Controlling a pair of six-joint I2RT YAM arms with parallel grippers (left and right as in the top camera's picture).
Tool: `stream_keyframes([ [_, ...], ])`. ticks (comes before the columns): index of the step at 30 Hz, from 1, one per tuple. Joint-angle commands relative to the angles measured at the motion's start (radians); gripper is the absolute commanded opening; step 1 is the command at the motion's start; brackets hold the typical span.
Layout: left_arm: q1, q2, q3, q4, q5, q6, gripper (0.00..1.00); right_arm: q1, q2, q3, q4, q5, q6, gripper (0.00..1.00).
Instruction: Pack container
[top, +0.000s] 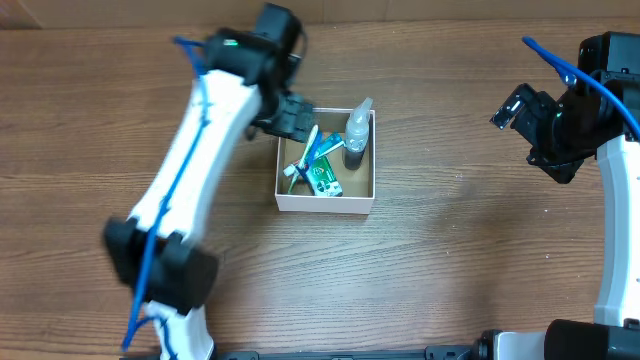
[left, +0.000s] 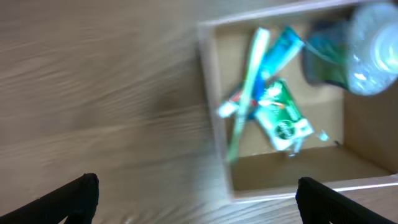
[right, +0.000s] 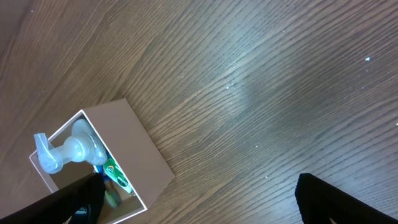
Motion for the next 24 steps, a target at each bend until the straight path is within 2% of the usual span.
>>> stream_keyframes([
  [1, 0.131, -0.209, 0.040, -0.063, -0.115, -0.124, 1.00, -0.003, -0.003, 0.007, 0.005, 0.008, 0.004, 1.00],
  [8, 0.299, -0.296, 0.040, -0.103, -0.109, -0.134, 1.00, -0.003, -0.003, 0.007, 0.005, 0.008, 0.004, 1.00],
  [16, 0.302, -0.287, 0.039, -0.100, -0.109, -0.134, 1.00, -0.002, -0.006, 0.007, 0.005, 0.008, 0.004, 1.00],
  [18, 0.302, -0.287, 0.039, -0.100, -0.109, -0.134, 1.00, 0.010, -0.037, 0.007, 0.006, 0.011, -0.002, 1.00],
  [19, 0.302, -0.287, 0.039, -0.100, -0.109, -0.134, 1.00, 0.024, -0.069, 0.007, 0.017, 0.122, -0.078, 1.00],
  [21, 0.302, -0.287, 0.039, -0.100, -0.109, -0.134, 1.00, 0.047, -0.129, 0.007, 0.023, 0.200, -0.087, 1.00],
  [24, 0.302, -0.287, 0.039, -0.100, -0.109, -0.134, 1.00, 0.053, -0.256, 0.006, 0.029, 0.209, -0.111, 1.00],
])
